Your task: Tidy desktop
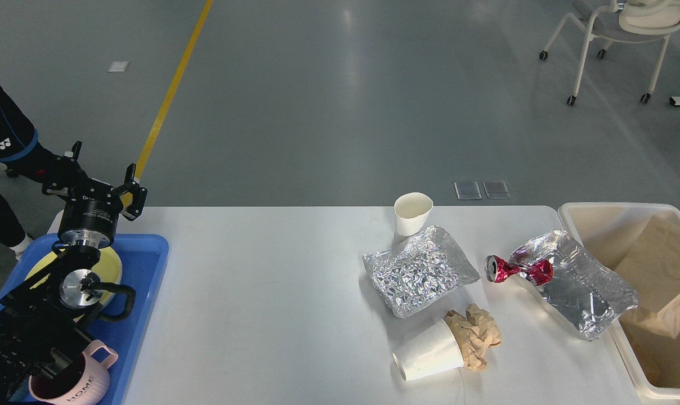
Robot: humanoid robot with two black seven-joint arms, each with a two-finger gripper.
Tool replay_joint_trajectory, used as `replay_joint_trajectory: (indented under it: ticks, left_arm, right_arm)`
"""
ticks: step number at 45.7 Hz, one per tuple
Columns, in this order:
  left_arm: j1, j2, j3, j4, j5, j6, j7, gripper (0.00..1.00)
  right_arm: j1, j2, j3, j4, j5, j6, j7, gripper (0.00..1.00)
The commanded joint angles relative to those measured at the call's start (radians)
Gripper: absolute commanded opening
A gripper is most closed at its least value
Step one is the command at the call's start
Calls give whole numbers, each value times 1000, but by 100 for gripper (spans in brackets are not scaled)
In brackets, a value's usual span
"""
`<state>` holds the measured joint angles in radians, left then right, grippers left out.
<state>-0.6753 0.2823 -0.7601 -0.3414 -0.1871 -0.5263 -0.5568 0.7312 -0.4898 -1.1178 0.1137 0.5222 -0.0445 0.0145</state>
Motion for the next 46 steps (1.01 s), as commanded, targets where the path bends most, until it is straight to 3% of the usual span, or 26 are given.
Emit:
replay_joint_trajectory:
  ticks: [1,11,26,36,46]
  left_arm:
    - [0,0,1,1,0,0,0,97]
    - [0,0,-1,1,0,0,0,97]
    - [-1,0,-1,-1,0,0,0,97]
    - [0,0,-1,-1,0,-1,0,97]
    - [-1,0,-1,-1,0,0,0,97]
  right_arm:
    - [-1,-3,4,0,2,8,1,100]
    - [51,-3,7,-12,2,61,1,100]
    - [416,-79,-2,43,-76,371,9,100]
    - [556,-85,-2,96,-154,443,12,100]
    - [563,-76,-2,89,-156,449,12,100]
